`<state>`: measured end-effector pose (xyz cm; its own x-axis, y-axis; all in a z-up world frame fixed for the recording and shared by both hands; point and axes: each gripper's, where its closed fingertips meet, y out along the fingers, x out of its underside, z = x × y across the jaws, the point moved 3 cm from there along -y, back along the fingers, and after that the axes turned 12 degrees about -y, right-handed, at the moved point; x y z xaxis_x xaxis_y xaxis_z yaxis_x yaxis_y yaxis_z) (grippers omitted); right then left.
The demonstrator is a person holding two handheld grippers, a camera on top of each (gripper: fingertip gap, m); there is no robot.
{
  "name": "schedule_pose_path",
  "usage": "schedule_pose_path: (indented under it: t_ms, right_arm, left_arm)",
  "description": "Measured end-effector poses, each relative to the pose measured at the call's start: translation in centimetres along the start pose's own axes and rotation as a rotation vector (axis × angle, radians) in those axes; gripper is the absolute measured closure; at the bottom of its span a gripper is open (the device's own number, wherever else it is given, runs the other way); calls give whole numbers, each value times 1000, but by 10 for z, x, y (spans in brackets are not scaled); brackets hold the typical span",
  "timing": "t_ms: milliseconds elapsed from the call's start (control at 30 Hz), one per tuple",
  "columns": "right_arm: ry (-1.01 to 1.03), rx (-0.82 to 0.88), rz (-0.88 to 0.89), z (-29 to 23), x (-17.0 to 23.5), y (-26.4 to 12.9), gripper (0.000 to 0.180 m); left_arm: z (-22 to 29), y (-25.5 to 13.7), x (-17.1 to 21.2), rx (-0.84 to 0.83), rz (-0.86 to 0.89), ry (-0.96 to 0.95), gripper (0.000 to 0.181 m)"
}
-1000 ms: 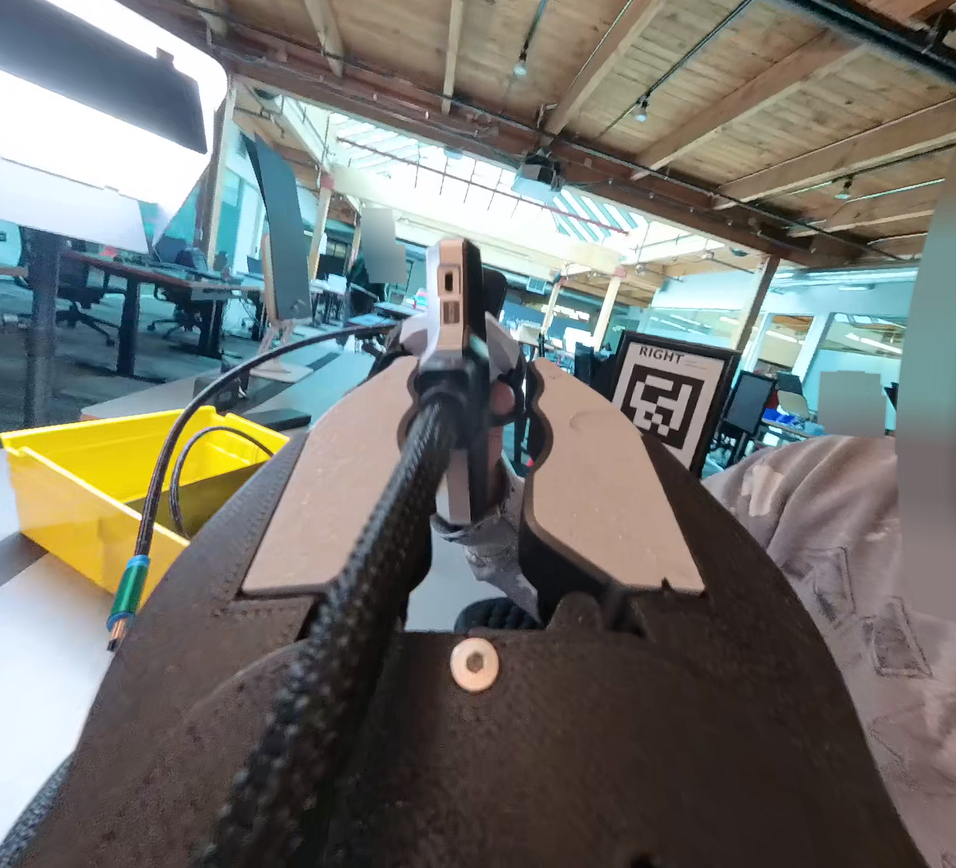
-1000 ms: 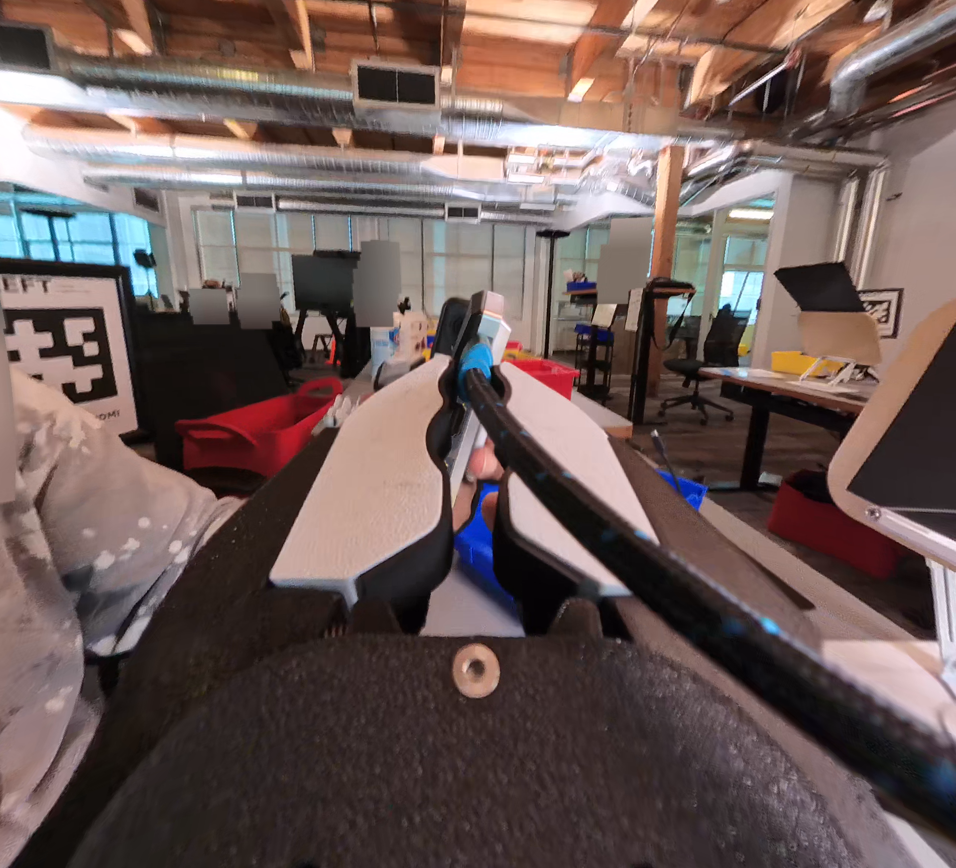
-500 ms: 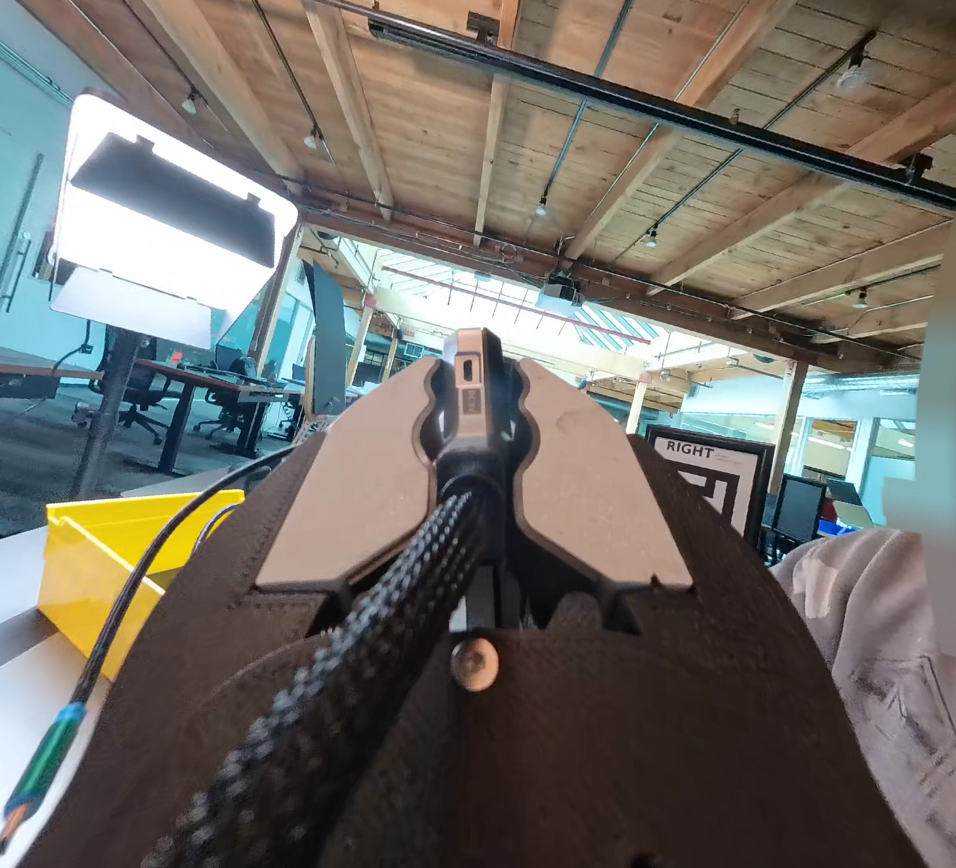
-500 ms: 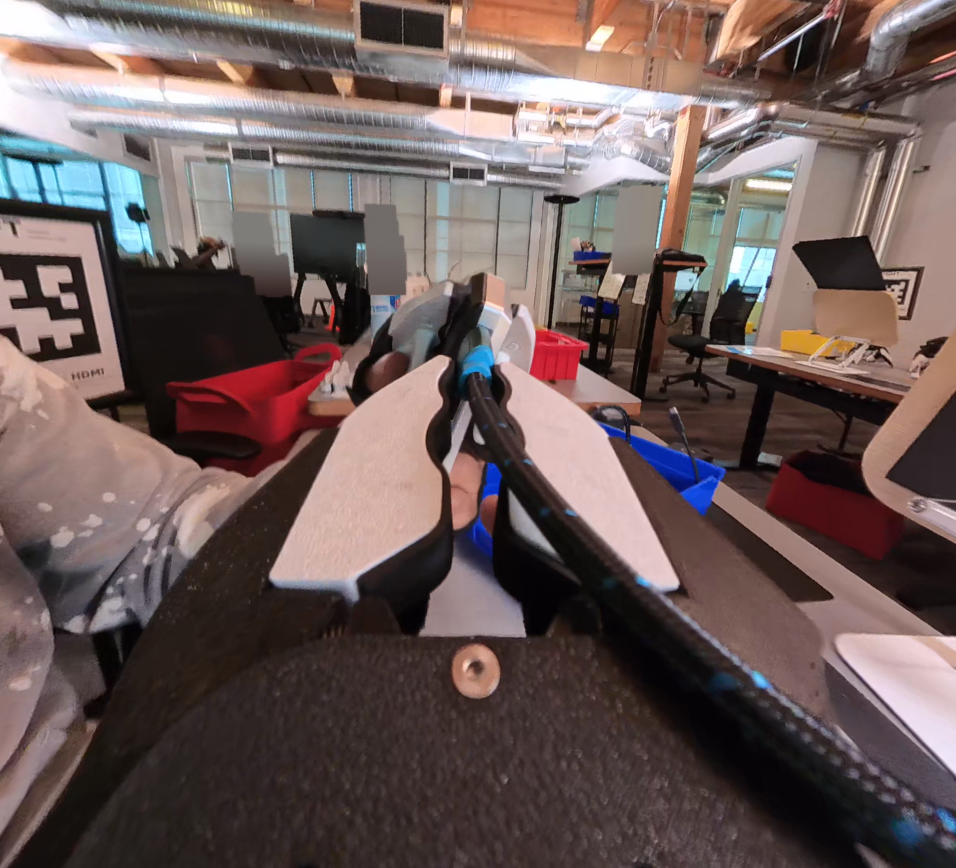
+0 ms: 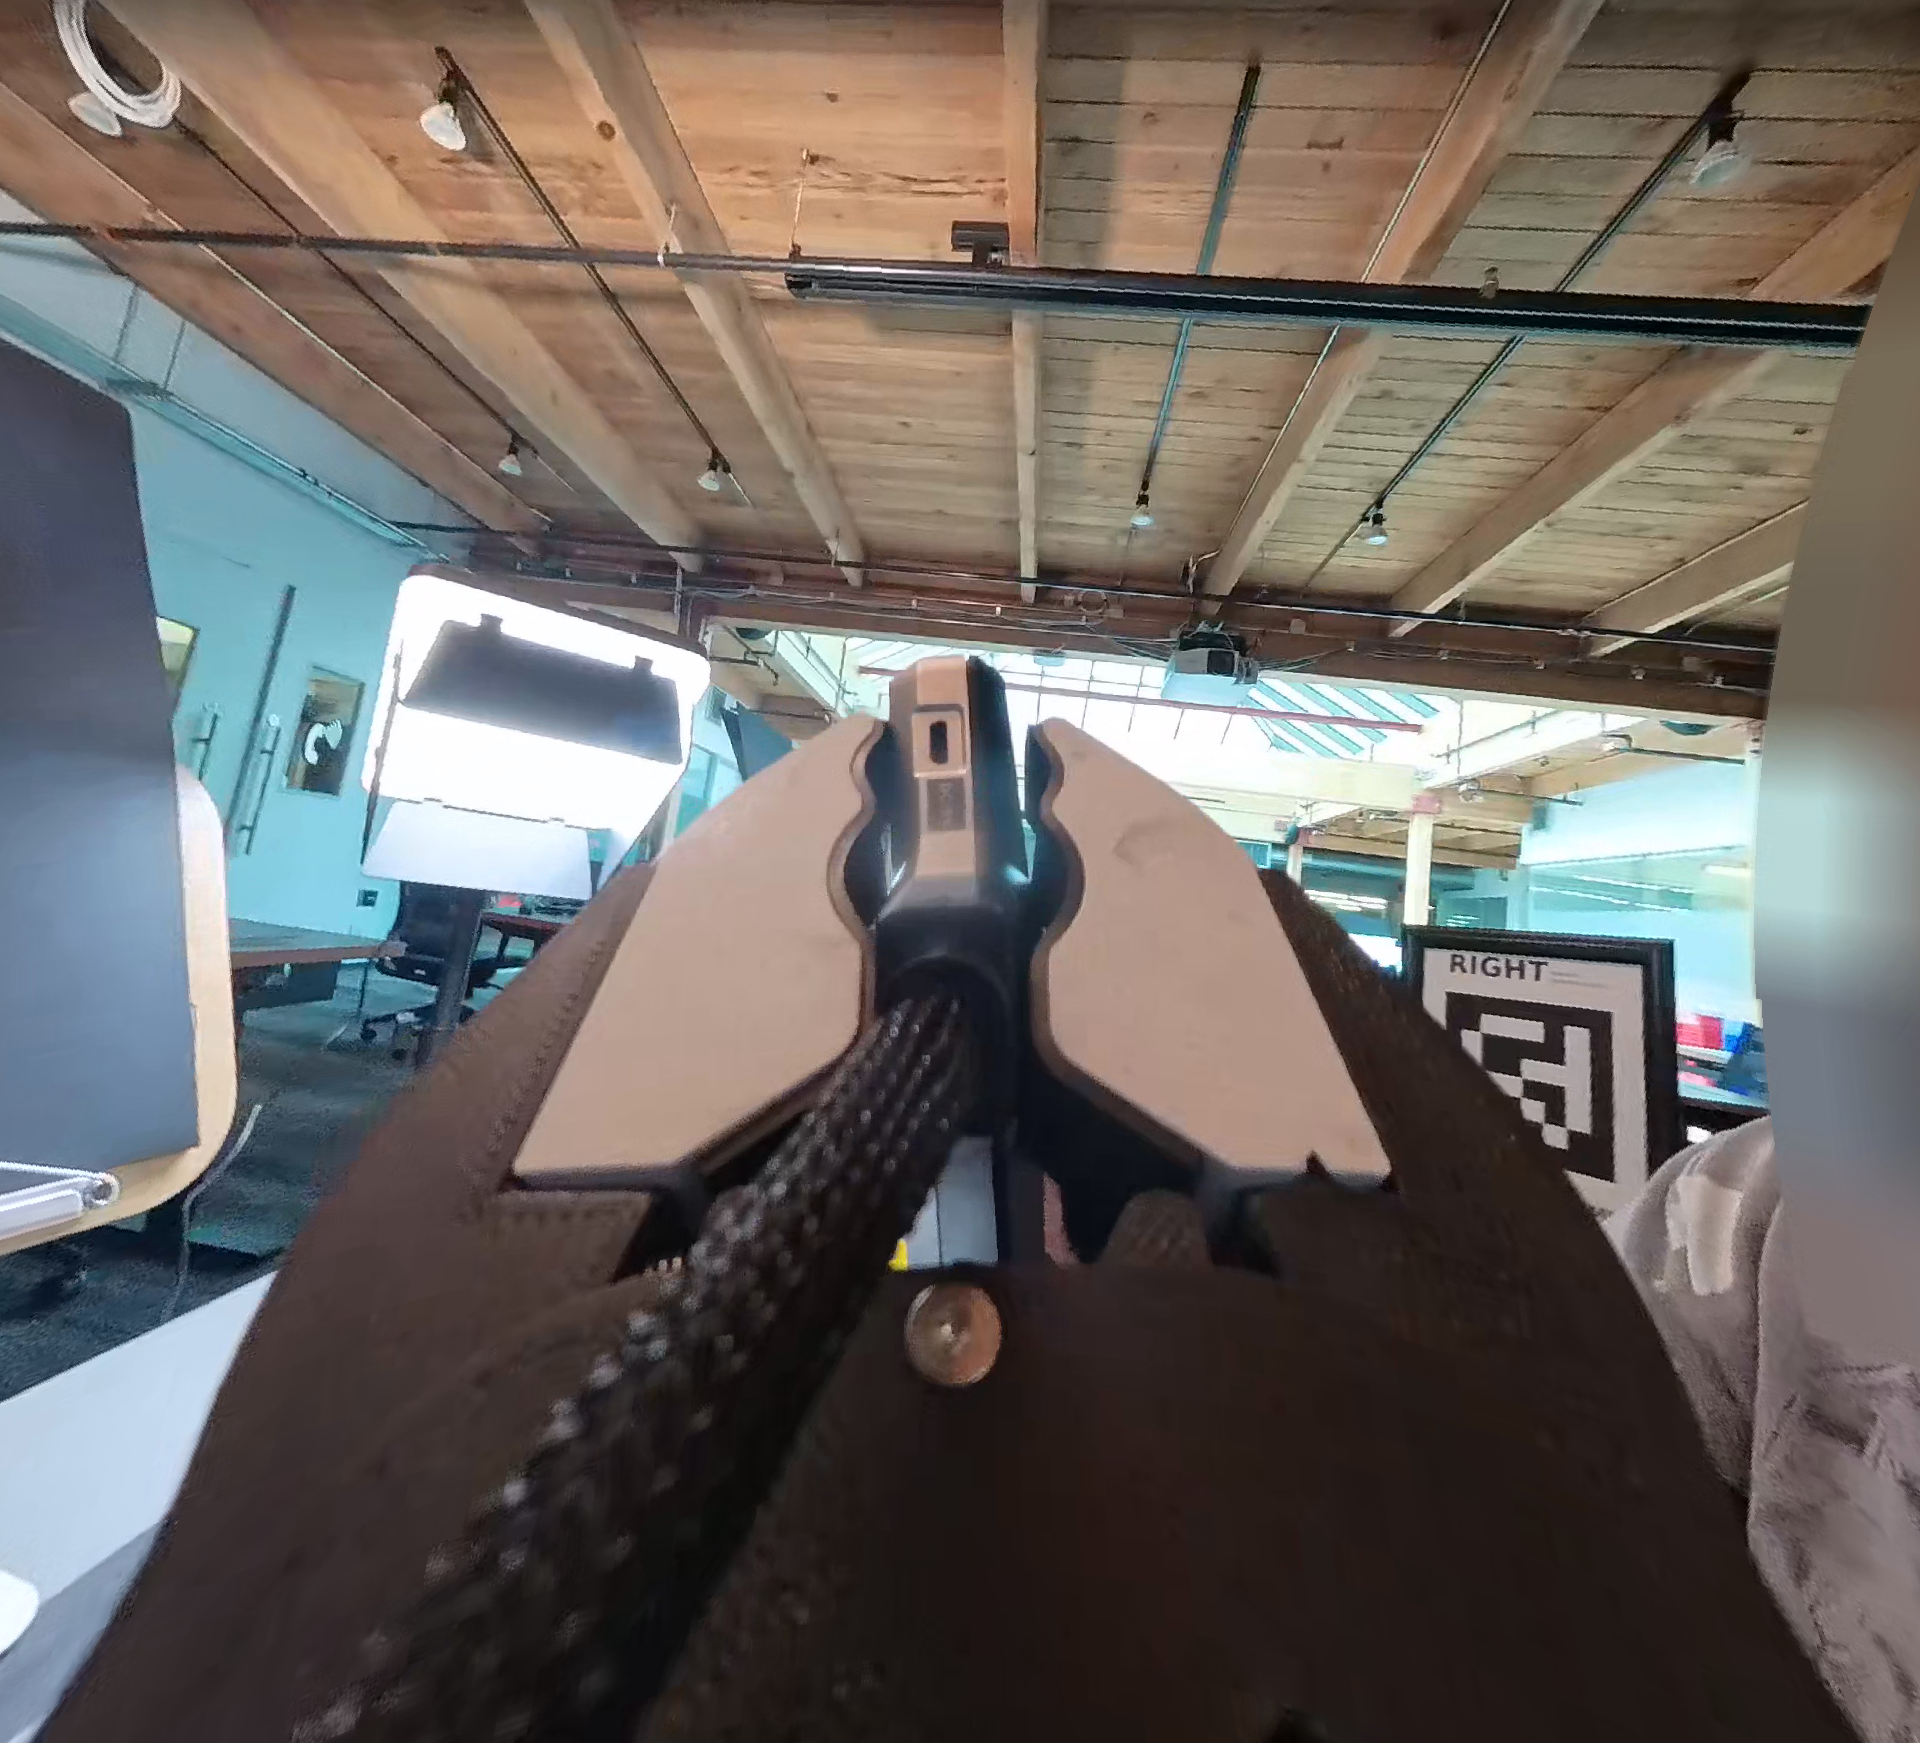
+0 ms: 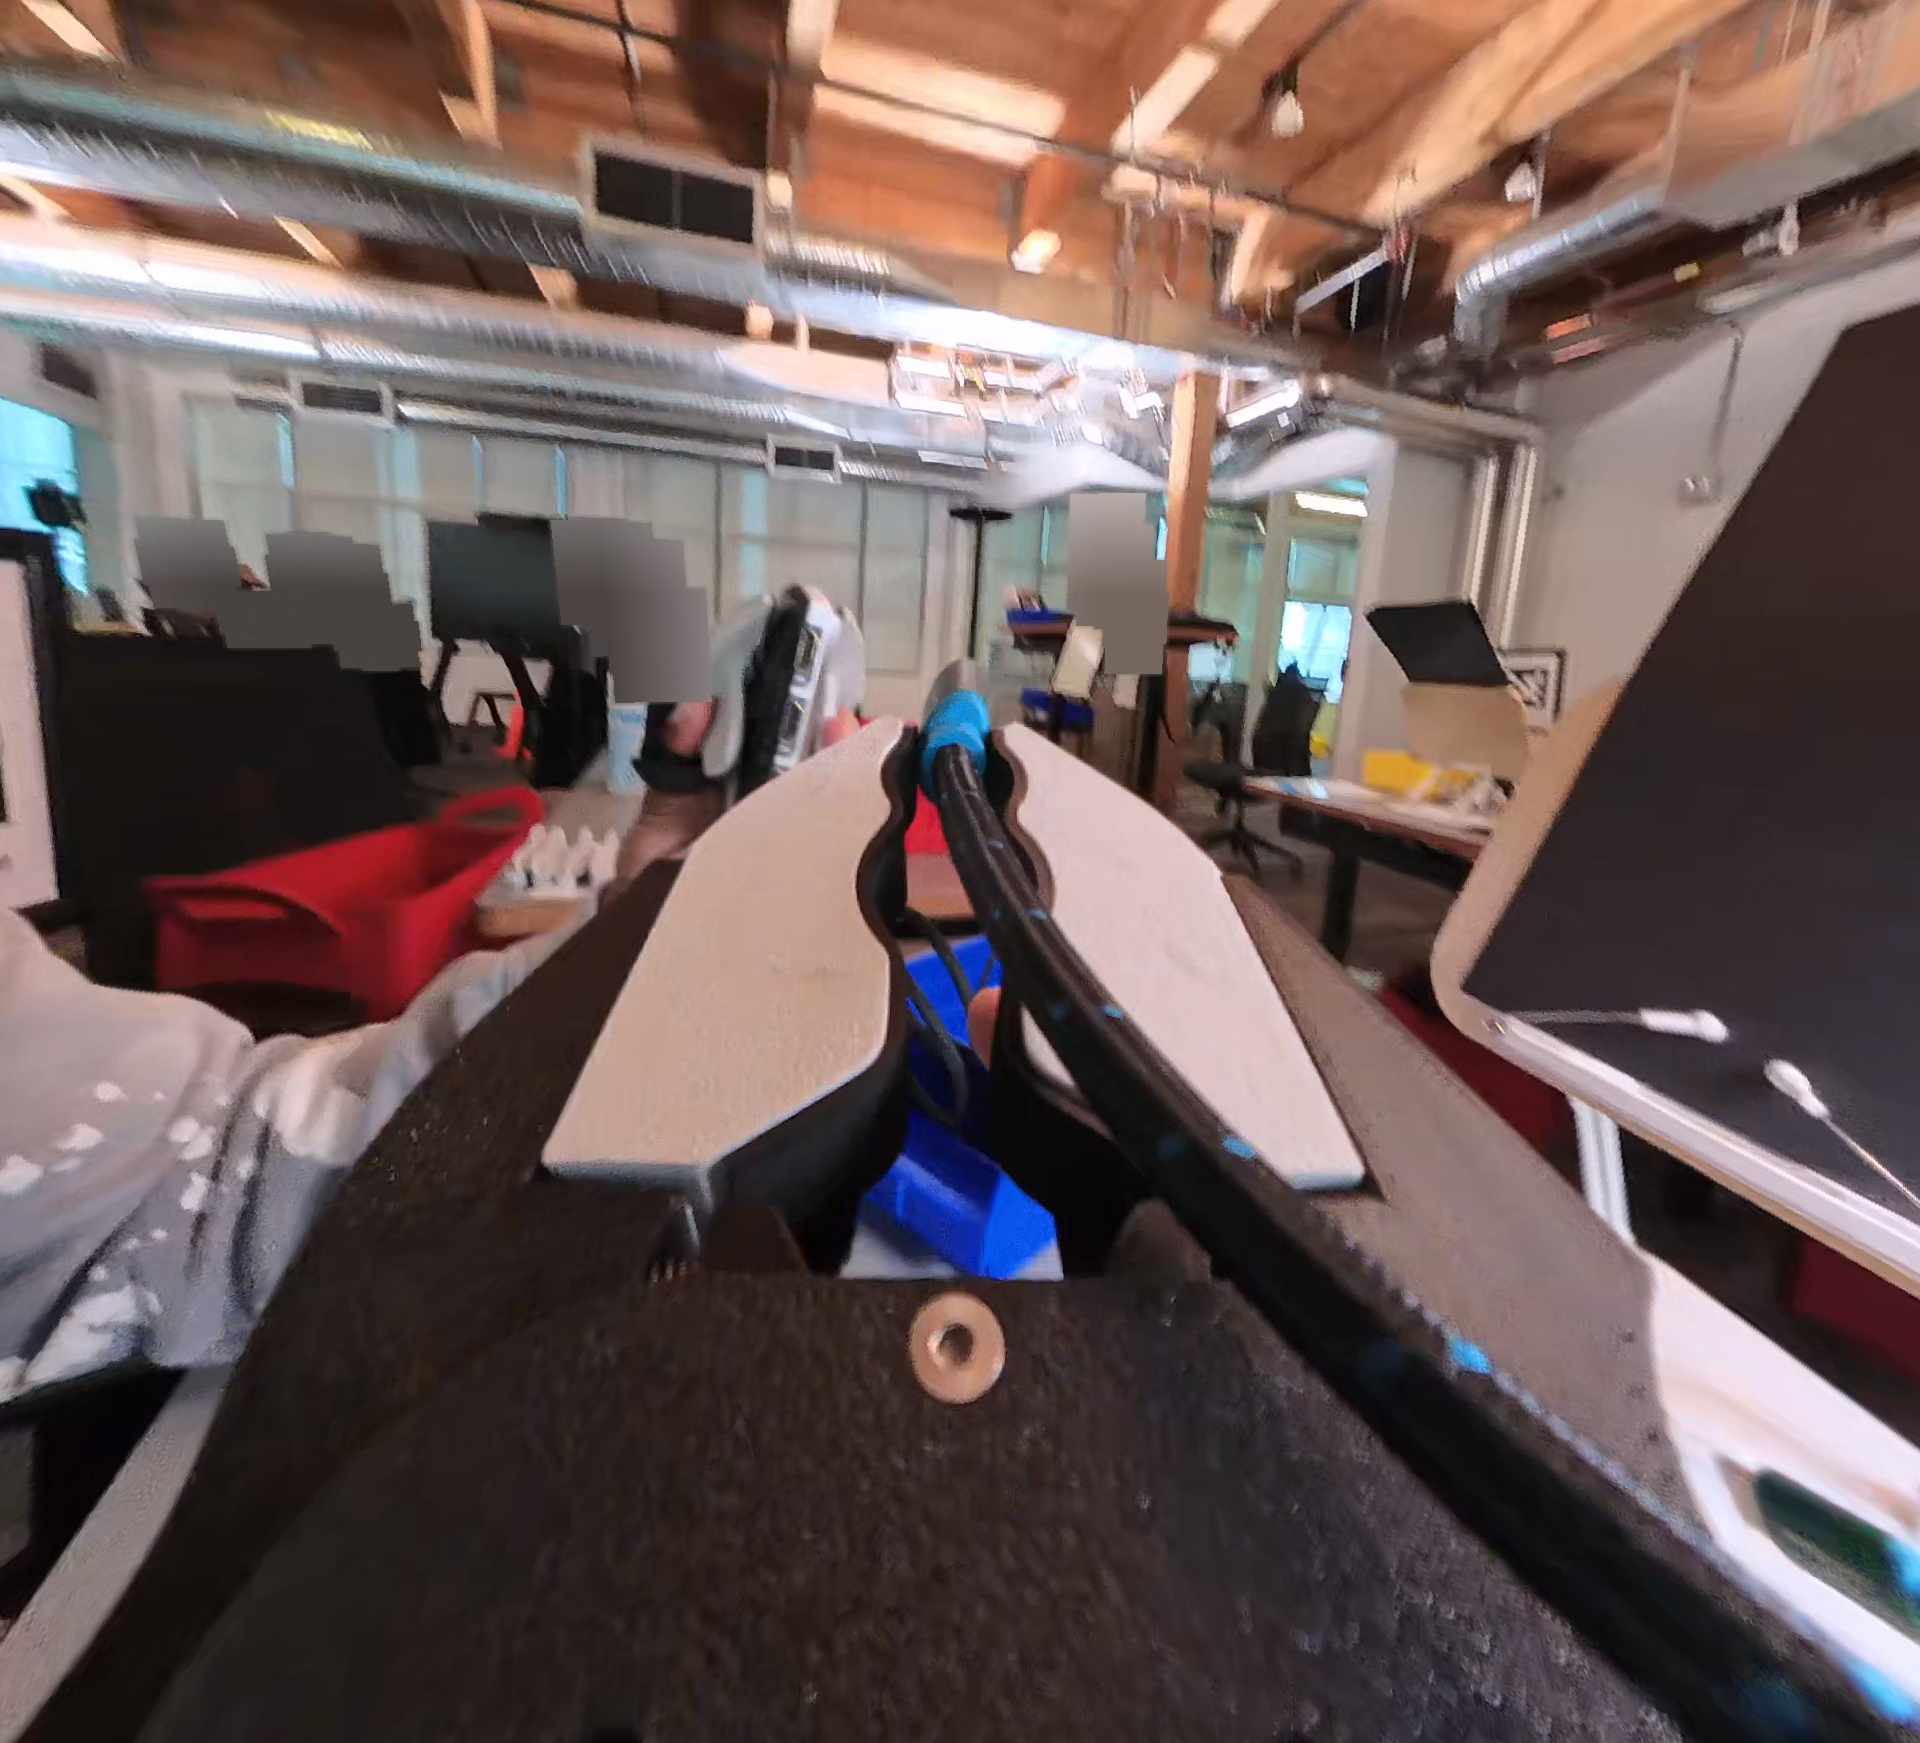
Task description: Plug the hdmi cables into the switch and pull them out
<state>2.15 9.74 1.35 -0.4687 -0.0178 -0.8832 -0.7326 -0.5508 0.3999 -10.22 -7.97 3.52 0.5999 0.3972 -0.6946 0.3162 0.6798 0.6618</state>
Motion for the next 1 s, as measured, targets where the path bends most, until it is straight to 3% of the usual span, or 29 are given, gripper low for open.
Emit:
schedule_pose_path:
  t_ms: [233,433,733,800,1000]
  right_arm:
    - [48,203,-403,47,35,-35,168]
    - [27,442,-976,78,101,-83,168]
    - [158,359,-1818,67,223,-176,167]
    - [113,339,-1868,66,219,-182,168]
    - [14,297,-1646,59,165,-154,161]
  left_arm:
    - [0,11,16,-33,-113,-12,155]
    - [8,20,27,-36,-203,51,155]
    - [8,25,38,-64,-285,85,155]
    - [8,26,42,-68,-309,91,155]
    - [-5,27,58,-102,-385,73,155]
